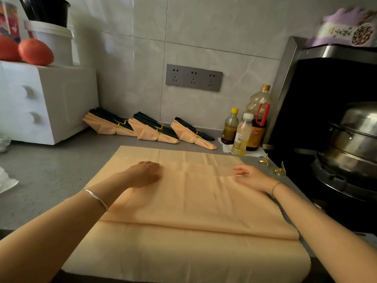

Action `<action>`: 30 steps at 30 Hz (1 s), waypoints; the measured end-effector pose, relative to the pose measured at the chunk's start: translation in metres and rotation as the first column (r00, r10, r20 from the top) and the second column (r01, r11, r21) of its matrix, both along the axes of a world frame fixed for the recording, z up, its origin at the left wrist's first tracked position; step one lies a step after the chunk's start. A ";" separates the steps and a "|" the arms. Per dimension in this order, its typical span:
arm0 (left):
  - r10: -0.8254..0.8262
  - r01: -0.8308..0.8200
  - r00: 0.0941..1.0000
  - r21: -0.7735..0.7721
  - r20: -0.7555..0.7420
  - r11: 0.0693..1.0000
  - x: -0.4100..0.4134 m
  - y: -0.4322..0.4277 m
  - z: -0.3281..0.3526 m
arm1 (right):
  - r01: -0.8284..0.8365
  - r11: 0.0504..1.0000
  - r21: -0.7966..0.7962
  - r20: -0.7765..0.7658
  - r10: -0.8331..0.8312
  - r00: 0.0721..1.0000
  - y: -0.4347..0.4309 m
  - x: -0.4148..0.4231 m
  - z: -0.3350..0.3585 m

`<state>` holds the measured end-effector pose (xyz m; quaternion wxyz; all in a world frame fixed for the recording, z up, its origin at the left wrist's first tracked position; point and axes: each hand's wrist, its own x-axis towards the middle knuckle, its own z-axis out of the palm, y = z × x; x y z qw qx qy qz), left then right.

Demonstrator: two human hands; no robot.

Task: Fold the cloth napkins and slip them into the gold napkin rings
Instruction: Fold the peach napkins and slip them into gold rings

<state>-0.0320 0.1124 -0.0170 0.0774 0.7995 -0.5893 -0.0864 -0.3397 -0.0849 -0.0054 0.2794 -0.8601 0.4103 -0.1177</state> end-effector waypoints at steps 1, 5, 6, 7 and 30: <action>0.006 -0.006 1.000 -0.029 0.001 1.000 0.003 -0.003 0.000 | -0.002 1.000 -0.003 -0.021 0.002 1.000 -0.003 0.002 -0.001; -0.016 0.014 0.999 -0.072 -0.035 0.997 0.022 -0.015 0.003 | -0.026 1.000 -0.006 -0.097 0.026 0.995 -0.021 -0.003 0.007; -0.024 0.021 0.999 -0.065 -0.046 0.998 0.028 -0.016 0.003 | -0.043 0.999 0.008 -0.120 0.044 0.992 -0.024 -0.007 0.010; -0.025 0.021 0.998 -0.060 -0.063 0.998 0.036 -0.017 0.003 | -0.063 0.998 0.024 -0.134 0.066 0.989 -0.029 -0.009 0.014; 0.134 -0.135 0.991 -0.213 -0.020 0.968 0.095 -0.038 0.006 | 0.102 0.952 -0.287 -0.033 -0.116 0.993 -0.085 0.006 -0.012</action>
